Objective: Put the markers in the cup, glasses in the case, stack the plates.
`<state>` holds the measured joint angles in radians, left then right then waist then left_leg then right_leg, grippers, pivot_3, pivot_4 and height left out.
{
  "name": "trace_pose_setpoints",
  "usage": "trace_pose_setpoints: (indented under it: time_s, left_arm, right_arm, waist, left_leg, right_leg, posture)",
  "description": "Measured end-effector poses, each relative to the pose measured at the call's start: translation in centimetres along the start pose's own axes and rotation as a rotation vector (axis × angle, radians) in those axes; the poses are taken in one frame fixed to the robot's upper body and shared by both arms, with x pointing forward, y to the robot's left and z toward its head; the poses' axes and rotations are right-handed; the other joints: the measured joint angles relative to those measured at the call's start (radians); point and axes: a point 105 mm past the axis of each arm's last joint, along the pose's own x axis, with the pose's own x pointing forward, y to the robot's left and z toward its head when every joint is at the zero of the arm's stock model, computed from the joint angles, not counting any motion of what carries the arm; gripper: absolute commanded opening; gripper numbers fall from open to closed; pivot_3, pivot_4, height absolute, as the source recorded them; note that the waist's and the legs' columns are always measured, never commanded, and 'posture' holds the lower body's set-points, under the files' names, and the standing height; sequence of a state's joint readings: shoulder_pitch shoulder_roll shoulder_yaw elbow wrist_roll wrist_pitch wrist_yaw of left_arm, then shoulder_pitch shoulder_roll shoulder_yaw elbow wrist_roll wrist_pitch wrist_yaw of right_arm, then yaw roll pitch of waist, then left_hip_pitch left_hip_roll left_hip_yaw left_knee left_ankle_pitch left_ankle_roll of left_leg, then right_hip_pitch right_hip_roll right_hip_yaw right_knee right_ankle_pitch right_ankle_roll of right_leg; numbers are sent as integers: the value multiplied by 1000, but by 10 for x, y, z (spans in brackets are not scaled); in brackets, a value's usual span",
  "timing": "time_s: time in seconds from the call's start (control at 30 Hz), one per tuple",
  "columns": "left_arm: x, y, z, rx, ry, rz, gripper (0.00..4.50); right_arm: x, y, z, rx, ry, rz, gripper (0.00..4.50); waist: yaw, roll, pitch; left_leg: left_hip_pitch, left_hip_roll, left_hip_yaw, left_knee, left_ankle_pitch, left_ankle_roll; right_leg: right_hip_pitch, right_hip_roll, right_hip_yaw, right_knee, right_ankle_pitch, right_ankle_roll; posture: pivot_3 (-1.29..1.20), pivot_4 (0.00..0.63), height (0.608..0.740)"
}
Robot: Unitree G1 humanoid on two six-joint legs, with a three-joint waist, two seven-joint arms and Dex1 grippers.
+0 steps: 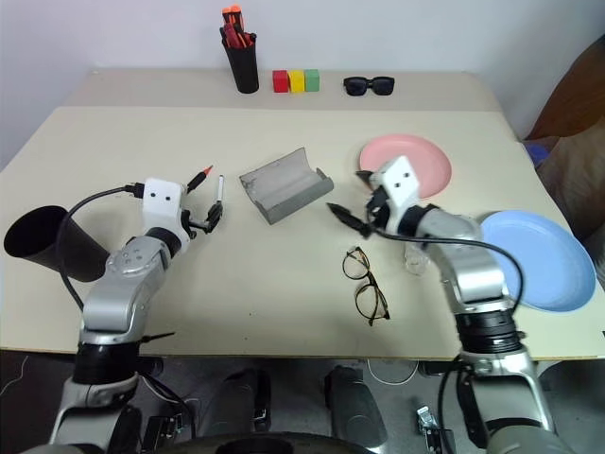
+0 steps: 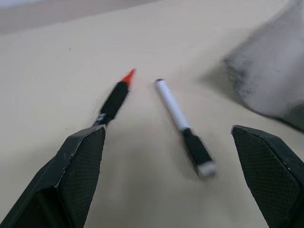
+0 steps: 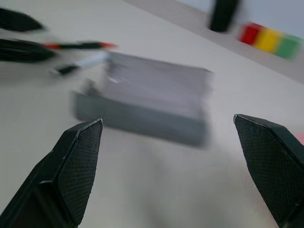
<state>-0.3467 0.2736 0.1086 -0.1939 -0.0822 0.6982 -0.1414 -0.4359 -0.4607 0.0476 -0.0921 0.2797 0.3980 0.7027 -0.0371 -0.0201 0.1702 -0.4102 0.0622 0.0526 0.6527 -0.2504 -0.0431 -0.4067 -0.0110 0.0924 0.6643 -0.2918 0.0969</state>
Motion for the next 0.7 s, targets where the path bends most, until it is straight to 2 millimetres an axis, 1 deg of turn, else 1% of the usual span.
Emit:
trace_pose_setpoints:
  time_s: [0.1, 0.13, 0.2, 0.33, 0.4, 0.5, 0.6, 0.67, 0.7]
  left_arm:
    - [14, 0, 2, -52, 56, 37, 4427]
    - [21, -1, 6, -76, 77, 52, 4427]
    - [28, -4, 14, -108, 96, 57, 4427]
    - [41, -15, 20, -166, 157, 49, 4427]
    - [44, -19, 19, -171, 190, 45, 4427]
    - [49, -19, 10, -167, 280, 66, 4427]
    - [50, -19, 1, -180, 369, 84, 4427]
    - [51, -20, 3, -188, 400, 82, 4427]
    - [51, -20, 4, -192, 413, 81, 3905]
  right_arm:
    - [5, 13, -9, 32, 8, 12, 4500]
    - [8, 19, -12, 42, 10, 20, 4500]
    - [13, 32, -16, 45, 17, 47, 4500]
    - [20, 53, -16, 23, 20, 98, 4500]
    - [23, 62, -16, 22, 15, 117, 4500]
    - [23, 71, -19, 34, 14, 125, 4500]
    - [23, 75, -20, 39, 15, 119, 4500]
    - [23, 75, -21, 42, 15, 109, 4500]
    - [23, 76, -21, 45, 12, 106, 4500]
  waist:
    - [10, 0, 0]
    - [15, -1, 0]
    - [17, -1, 0]
    - [19, -1, 0]
    - [18, -1, 0]
    - [19, -1, 0]
    - [19, -1, 0]
    - [19, -1, 0]
    - [18, -1, 0]
  left_leg:
    - [0, -1, -1, 1, 0, 0]
    - [-1, -1, -1, 1, 0, 0]
    - [-1, -1, 0, 1, 0, 0]
    - [-1, -1, -1, 0, 0, 0]
    - [-1, -1, -1, 0, 0, 0]
    - [-1, -1, -1, 0, 0, 0]
    - [-1, -1, -1, 0, 0, 0]
    - [-1, -1, -1, 0, 0, 0]
    - [-1, -1, -1, 0, 0, 0]
  right_leg:
    - [0, 0, -1, 0, 0, 0]
    - [0, 0, -1, 0, 0, 0]
    - [0, 0, -1, 0, 0, 0]
    - [-1, 0, -1, 0, 0, 0]
    - [-1, 0, -1, 0, 0, 0]
    - [-1, 0, -1, 0, 0, 0]
    - [-1, 0, -1, 0, 0, 0]
    - [-1, 0, -2, 0, 0, 0]
    - [-1, 0, -2, 0, 0, 0]
  posture:
    - [0, 150, 732]
    - [0, 150, 732]
    - [0, 150, 732]
    - [0, 150, 732]
    - [0, 150, 732]
    - [0, 150, 732]
    - [0, 150, 732]
    - [0, 150, 732]
    - [0, 150, 732]
